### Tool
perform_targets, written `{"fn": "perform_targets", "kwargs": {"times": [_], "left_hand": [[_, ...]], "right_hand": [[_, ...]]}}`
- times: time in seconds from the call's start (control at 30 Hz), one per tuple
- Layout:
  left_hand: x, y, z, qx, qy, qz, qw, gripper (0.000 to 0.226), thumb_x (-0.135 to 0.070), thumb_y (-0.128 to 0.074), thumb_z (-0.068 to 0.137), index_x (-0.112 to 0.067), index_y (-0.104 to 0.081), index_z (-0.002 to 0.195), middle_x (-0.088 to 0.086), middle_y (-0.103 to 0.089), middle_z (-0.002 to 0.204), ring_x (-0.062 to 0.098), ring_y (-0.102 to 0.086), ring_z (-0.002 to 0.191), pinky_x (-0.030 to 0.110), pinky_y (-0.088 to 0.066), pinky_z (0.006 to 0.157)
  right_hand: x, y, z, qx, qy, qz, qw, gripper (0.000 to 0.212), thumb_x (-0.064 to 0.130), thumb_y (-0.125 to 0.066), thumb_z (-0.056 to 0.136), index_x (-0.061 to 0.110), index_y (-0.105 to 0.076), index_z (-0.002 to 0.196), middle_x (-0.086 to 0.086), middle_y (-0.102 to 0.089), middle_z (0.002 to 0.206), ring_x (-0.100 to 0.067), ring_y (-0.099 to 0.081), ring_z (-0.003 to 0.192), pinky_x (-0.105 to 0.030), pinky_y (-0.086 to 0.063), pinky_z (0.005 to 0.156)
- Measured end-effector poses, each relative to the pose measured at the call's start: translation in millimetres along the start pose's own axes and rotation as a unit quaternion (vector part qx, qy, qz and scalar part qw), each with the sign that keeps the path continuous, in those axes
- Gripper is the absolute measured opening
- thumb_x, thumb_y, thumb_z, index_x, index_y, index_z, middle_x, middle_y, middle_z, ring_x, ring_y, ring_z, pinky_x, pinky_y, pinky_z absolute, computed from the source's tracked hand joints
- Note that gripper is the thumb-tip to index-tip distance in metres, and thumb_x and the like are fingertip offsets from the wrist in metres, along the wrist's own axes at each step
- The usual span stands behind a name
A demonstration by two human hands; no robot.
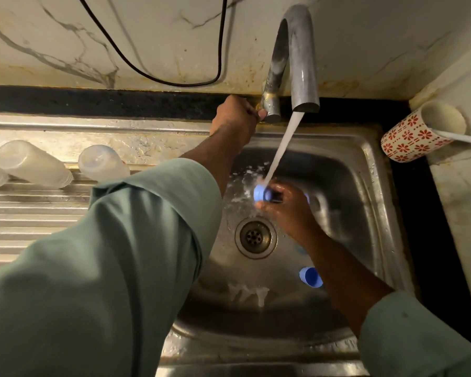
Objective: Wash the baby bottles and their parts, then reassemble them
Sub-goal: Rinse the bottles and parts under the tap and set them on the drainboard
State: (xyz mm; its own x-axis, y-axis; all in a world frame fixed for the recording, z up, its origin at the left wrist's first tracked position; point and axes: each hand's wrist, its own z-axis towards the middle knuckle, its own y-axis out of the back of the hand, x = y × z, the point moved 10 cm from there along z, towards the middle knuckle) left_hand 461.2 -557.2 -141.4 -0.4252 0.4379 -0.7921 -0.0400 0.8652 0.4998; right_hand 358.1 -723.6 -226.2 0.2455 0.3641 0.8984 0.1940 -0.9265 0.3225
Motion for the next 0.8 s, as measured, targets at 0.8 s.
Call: {"fn": "perform_targets", "kwargs": {"times": [0.8], "left_hand": [[3.5,0.1,4.8,-0.014,0.005,-0.010,1.000,0.022,-0.027,-0.072,0.092,-0.025,-0.061,0.072,0.004,-0.070,0.086,0.021,-0.071,0.085,0.045,-0.061,0.083]], "right_hand": [[62.2,5.2,0.6,-0.097,0.103,0.047,0.989,0.023,0.022,-0.066,0.091,0.000,-0.068,0.085,-0.004,-0.068,0.077,-0.013,-0.066,0.075,-0.027,-0.053,0.070]]}}
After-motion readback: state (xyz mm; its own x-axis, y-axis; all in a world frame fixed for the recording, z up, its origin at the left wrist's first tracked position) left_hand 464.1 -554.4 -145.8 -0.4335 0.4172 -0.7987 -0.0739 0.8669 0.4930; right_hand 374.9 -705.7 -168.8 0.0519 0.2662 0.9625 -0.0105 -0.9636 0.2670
